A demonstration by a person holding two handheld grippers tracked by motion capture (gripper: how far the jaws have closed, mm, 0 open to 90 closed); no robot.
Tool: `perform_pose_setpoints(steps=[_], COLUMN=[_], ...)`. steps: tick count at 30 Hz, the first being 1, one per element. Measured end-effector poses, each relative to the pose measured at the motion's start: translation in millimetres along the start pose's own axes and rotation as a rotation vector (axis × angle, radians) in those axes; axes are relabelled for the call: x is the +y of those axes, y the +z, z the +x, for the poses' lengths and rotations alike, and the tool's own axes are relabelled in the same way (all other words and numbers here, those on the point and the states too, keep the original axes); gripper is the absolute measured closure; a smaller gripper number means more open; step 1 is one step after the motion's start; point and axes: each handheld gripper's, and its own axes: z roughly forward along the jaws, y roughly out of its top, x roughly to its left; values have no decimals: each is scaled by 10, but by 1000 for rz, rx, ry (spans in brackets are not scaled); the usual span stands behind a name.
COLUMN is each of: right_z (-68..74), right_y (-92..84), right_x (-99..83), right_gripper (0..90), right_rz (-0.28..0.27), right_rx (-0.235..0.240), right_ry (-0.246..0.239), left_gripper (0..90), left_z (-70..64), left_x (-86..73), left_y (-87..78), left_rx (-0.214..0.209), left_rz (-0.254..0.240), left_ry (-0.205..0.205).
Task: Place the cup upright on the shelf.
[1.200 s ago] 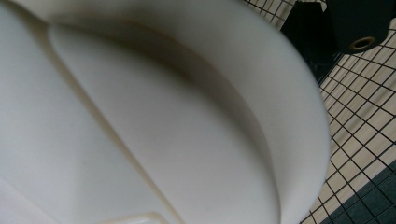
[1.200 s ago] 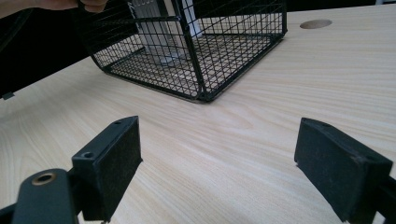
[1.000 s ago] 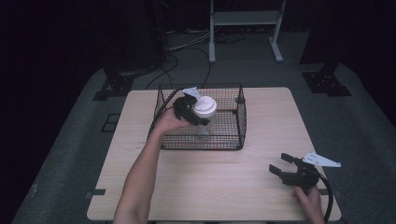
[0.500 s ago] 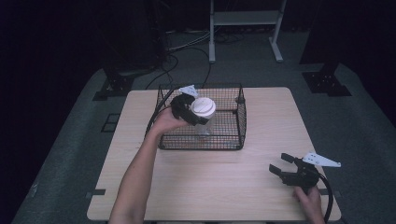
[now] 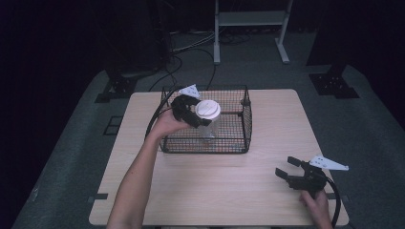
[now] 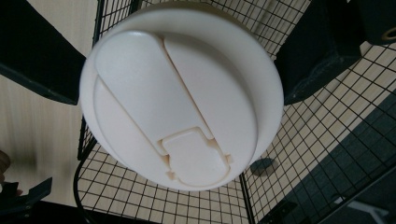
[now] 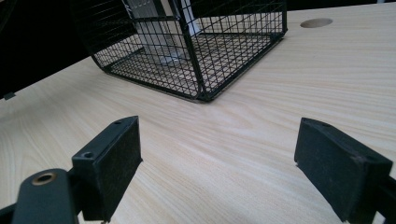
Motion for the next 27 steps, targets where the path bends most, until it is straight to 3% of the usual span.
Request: perform_pose_setpoints(steps=[10,20,27], right_z=[1,6,9], right_y=[2,4,3], right_x=[1,-1,-2], right_gripper=[136,137,137], right_rz=[1,3,2], right_rx=[0,-6,-8], right_ry=[0,2,2], left_gripper=[13,13,20], left_z=[-12,-41,-107], left_x=[3,-16,-41], left_y=[-136,-425,-561], left_rx=[16,65,71], left_rz=[-16,-36,-47], left_ry=[-2,6,11])
